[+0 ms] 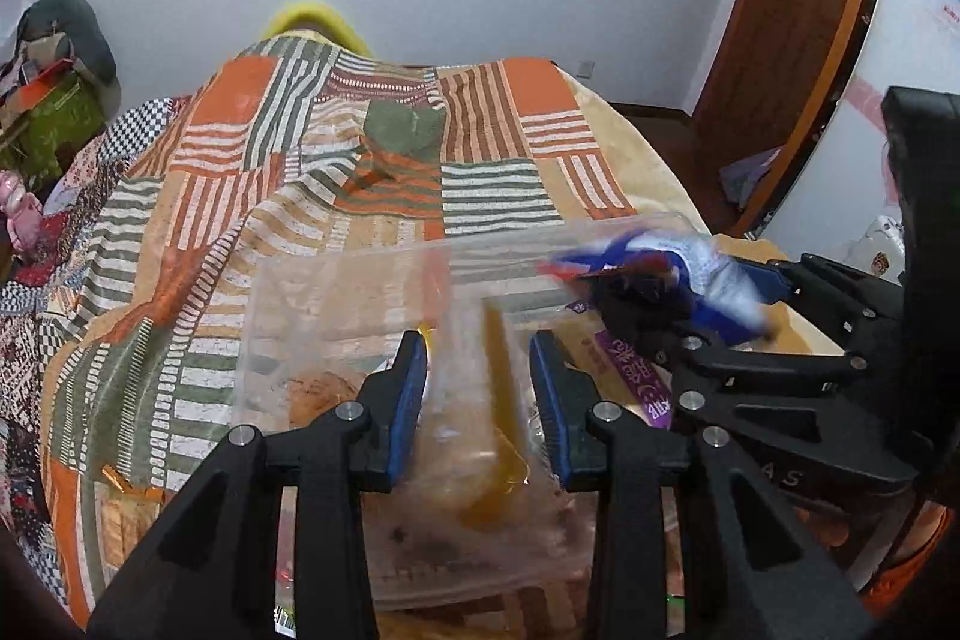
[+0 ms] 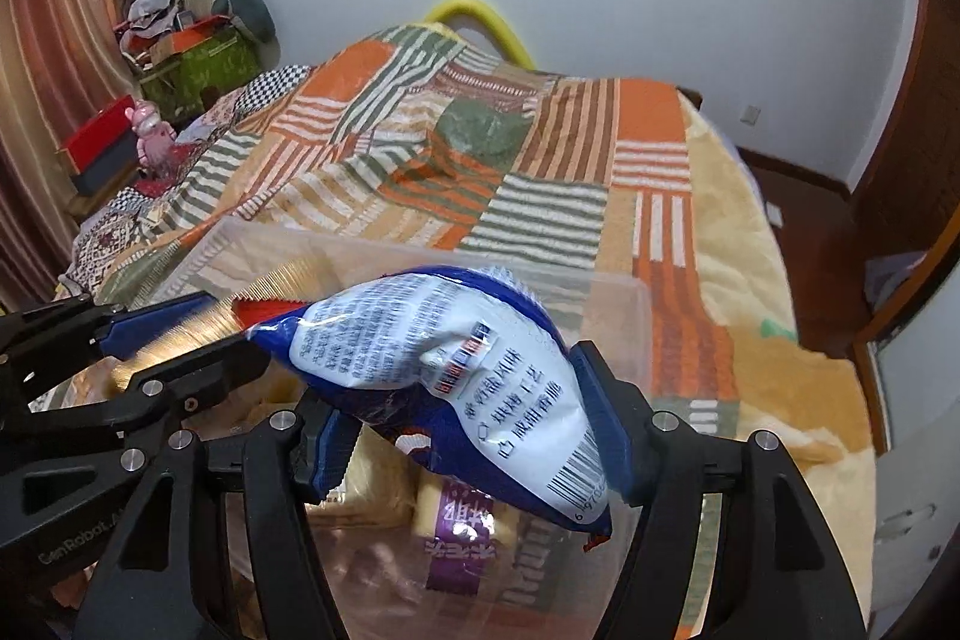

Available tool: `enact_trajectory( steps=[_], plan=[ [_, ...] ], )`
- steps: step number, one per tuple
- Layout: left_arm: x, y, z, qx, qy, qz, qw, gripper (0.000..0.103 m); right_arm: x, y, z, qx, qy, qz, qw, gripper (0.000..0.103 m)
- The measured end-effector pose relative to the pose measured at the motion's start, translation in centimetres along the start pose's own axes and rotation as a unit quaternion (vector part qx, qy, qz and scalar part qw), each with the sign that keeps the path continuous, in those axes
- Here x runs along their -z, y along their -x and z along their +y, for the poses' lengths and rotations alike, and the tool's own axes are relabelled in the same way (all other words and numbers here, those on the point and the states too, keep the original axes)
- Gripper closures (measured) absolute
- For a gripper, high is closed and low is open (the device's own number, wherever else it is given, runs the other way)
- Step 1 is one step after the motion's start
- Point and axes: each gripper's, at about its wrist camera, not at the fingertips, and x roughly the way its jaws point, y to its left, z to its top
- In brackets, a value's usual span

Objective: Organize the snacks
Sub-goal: 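Lower the biscuit pack and chip bag into the clear box and open both tools, then grasp the green jelly cup with left tool while right tool grasps the green-zip bread bag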

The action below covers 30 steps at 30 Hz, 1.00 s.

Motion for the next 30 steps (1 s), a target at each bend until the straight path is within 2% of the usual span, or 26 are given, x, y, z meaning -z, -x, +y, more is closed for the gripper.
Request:
enact_trajectory(
  steps=[5,13,18,24,30],
  plan=[
    [0.0,1.4,-0.4,-0.004,-0.016,-0.014,0.9998,0.068,-0.1,1.0,-0.2,-0.003,0.000,-0.004,1.000,0.029],
    [0.4,5.7,0.1,0.006,-0.009,-0.036,0.9993,0.066,0.7,5.0,0.5,-0.009,0.010,-0.034,0.999,0.026],
    [1.6,8.8,0.9,-0.006,-0.015,-0.045,0.9988,0.055,1.9,7.4,1.4,-0.018,0.022,-0.048,0.998,0.022],
    [4.2,11.4,2.5,-0.024,-0.011,-0.039,0.9989,0.043,4.0,8.6,2.3,-0.034,0.029,-0.041,0.998,0.020],
    [7.8,11.9,3.8,-0.021,0.006,-0.008,0.9997,0.043,6.3,7.7,3.0,-0.049,0.016,-0.011,0.999,0.019]
  ],
)
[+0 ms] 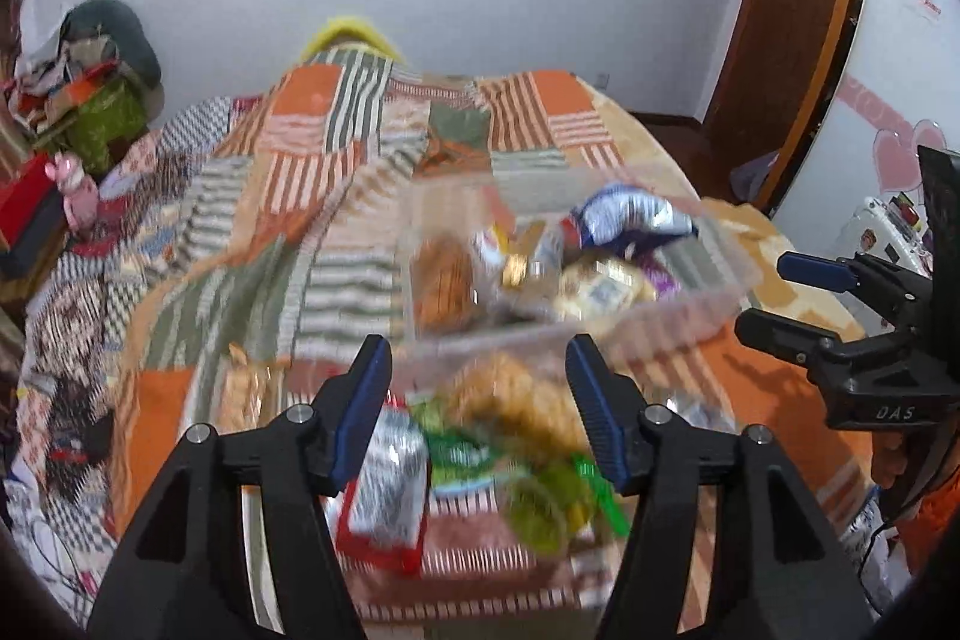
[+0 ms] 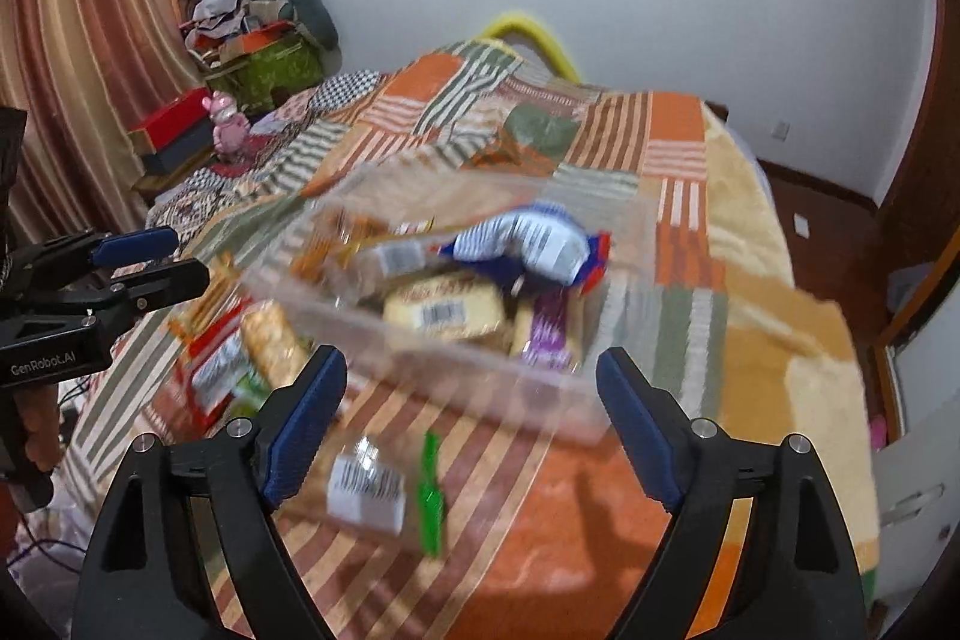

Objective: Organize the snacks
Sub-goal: 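Grasp the green jelly cup with left tool while right tool grasps the green-zip bread bag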

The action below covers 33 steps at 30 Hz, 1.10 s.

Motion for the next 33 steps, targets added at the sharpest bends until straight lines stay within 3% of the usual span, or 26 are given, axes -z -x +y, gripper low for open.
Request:
enact_trajectory(
  steps=[9,19,22,23,26,33],
  plan=[
    [4.0,-1.3,0.2,0.015,0.021,0.043,0.9987,0.043,3.2,-2.8,1.6,-0.029,-0.019,0.056,0.998,0.019],
    [6.5,-2.6,-0.3,0.035,0.020,0.069,0.9968,0.043,4.4,-5.6,3.6,-0.050,-0.006,0.096,0.994,0.016],
    [6.8,-2.8,-0.7,0.037,0.011,0.072,0.9967,0.043,4.5,-5.4,3.8,-0.052,0.001,0.093,0.994,0.022],
    [6.9,-2.9,-0.8,0.039,0.010,0.074,0.9965,0.043,4.6,-5.2,3.7,-0.059,0.001,0.092,0.994,0.032],
    [7.2,-3.5,-1.3,0.046,0.008,0.083,0.9954,0.043,4.9,-4.6,3.1,-0.053,0.002,0.085,0.995,0.042],
    [7.4,-5.2,-3.0,0.054,0.000,0.094,0.9941,0.043,5.3,-2.8,1.7,-0.031,-0.010,0.064,0.997,0.053]
  ],
)
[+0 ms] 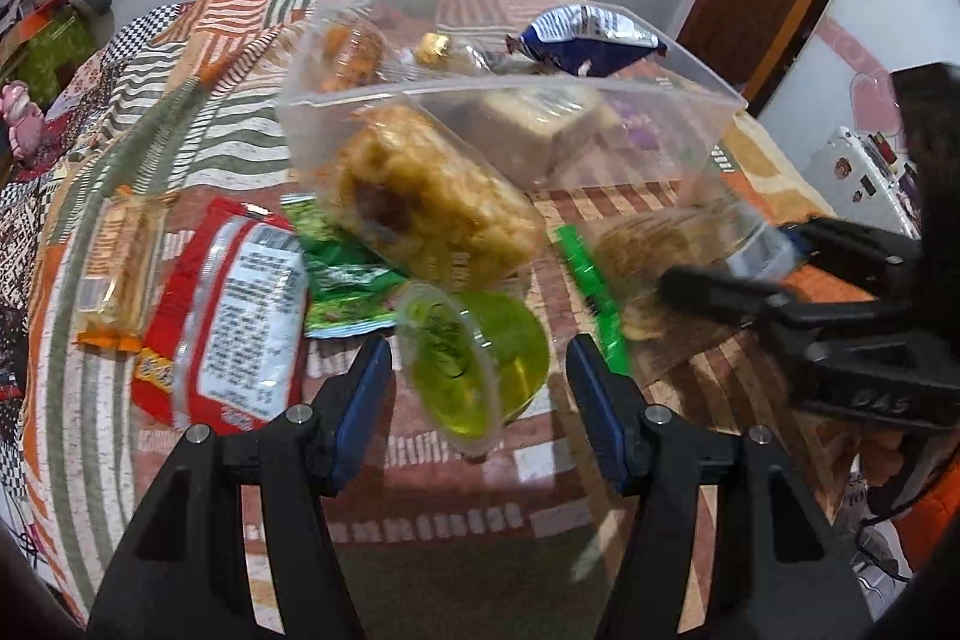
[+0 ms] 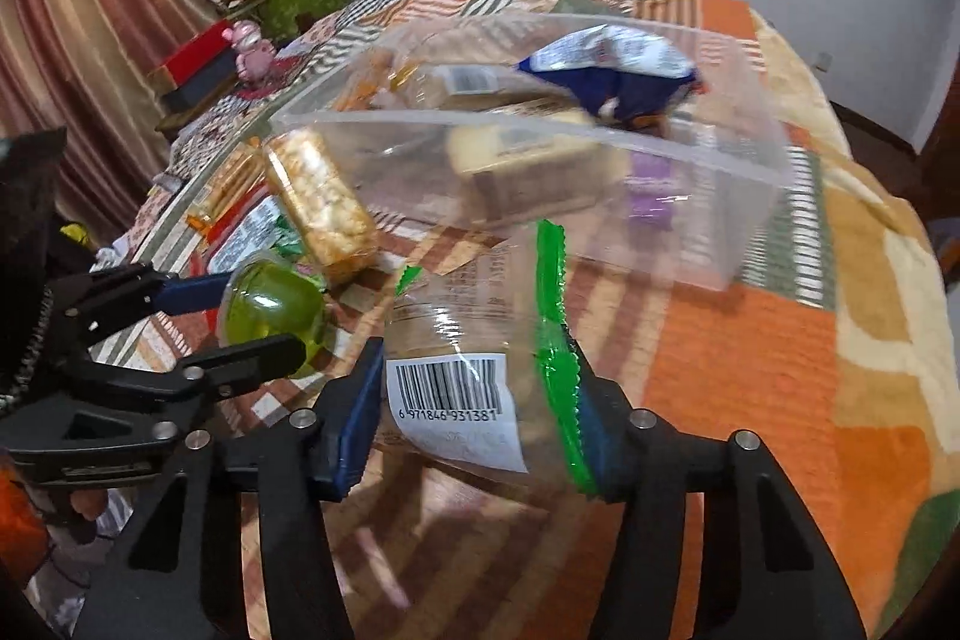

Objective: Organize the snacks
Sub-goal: 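Grasp the green jelly cup with left tool while right tool grasps the green-zip bread bag, then carry the jelly cup and bread bag into the clear box and open both tools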

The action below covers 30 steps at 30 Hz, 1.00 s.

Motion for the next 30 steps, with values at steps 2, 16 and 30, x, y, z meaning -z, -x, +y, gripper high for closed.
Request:
enact_trajectory(
  steps=[2,16,30],
  plan=[
    [-0.1,-0.7,-0.3,-0.003,0.001,0.003,1.0000,0.043,0.2,0.6,-0.7,0.006,-0.008,-0.006,1.000,0.054],
    [0.2,1.2,-0.2,-0.016,0.011,-0.032,0.9993,0.063,0.0,3.2,-2.5,0.013,-0.036,-0.038,0.999,0.055],
    [-2.6,6.8,-1.6,-0.014,0.000,-0.110,0.9939,0.063,-2.5,6.0,-3.0,0.016,-0.042,-0.096,0.994,0.055]
  ],
)
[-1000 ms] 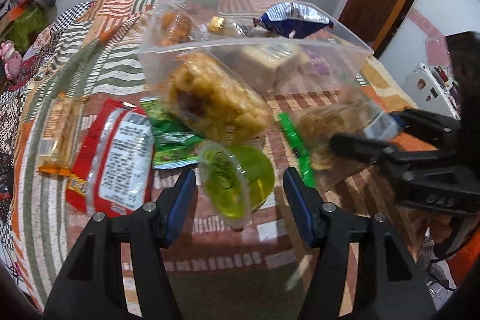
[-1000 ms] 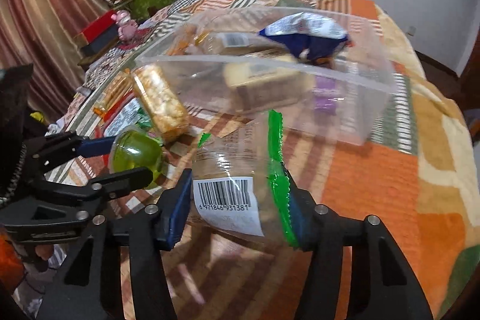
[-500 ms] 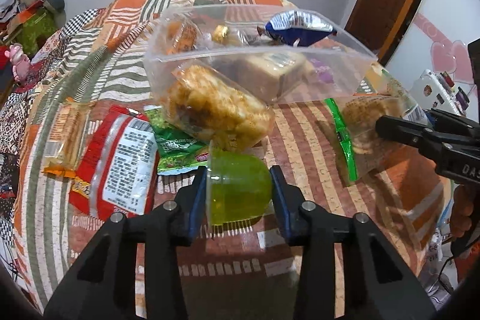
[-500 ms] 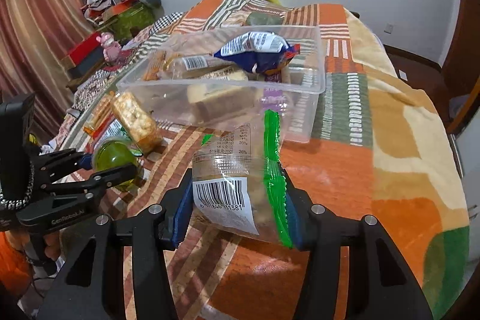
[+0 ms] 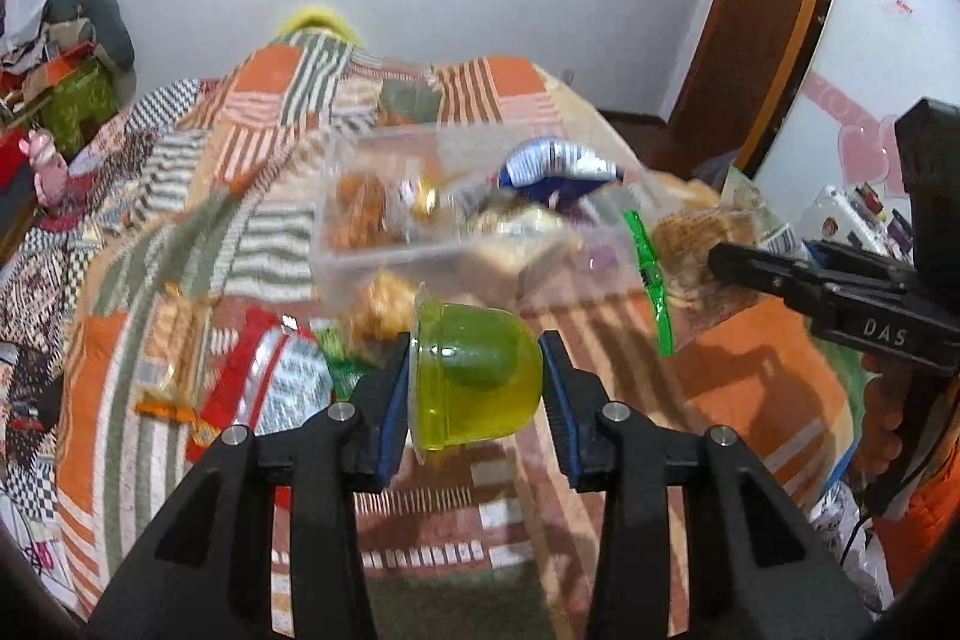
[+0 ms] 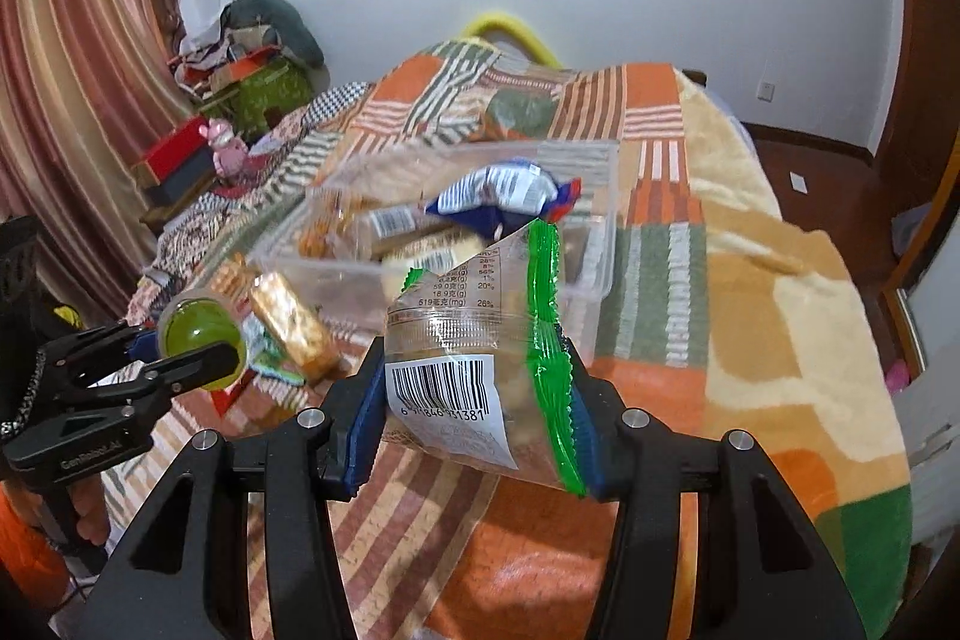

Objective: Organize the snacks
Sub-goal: 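Carry the jelly cup and bread bag into the clear box and open both tools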

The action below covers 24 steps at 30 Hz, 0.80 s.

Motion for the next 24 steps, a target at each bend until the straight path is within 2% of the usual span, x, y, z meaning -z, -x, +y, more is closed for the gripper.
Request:
enact_trajectory(
  steps=[6,11,18,21,24],
  plan=[
    [-3.1,0.2,0.7,-0.007,0.011,-0.031,0.9994,0.063,-1.6,-0.2,0.0,0.005,-0.002,-0.021,1.000,0.055],
    [-5.5,-1.4,1.4,-0.023,0.007,-0.042,0.9988,0.063,-2.9,-1.7,-0.2,0.011,-0.003,-0.028,1.000,0.055],
    [-7.1,-5.2,2.6,-0.034,0.008,-0.026,0.9990,0.063,-4.2,-4.8,-0.6,0.019,-0.002,-0.015,1.000,0.055],
    [-7.1,-7.2,2.3,-0.038,0.000,-0.012,0.9992,0.063,-4.6,-5.6,-0.7,0.007,-0.006,-0.012,1.000,0.055],
    [-6.9,-8.7,2.1,-0.036,-0.004,-0.001,0.9994,0.063,-4.8,-6.6,-0.6,0.025,0.006,-0.009,1.000,0.055]
  ],
)
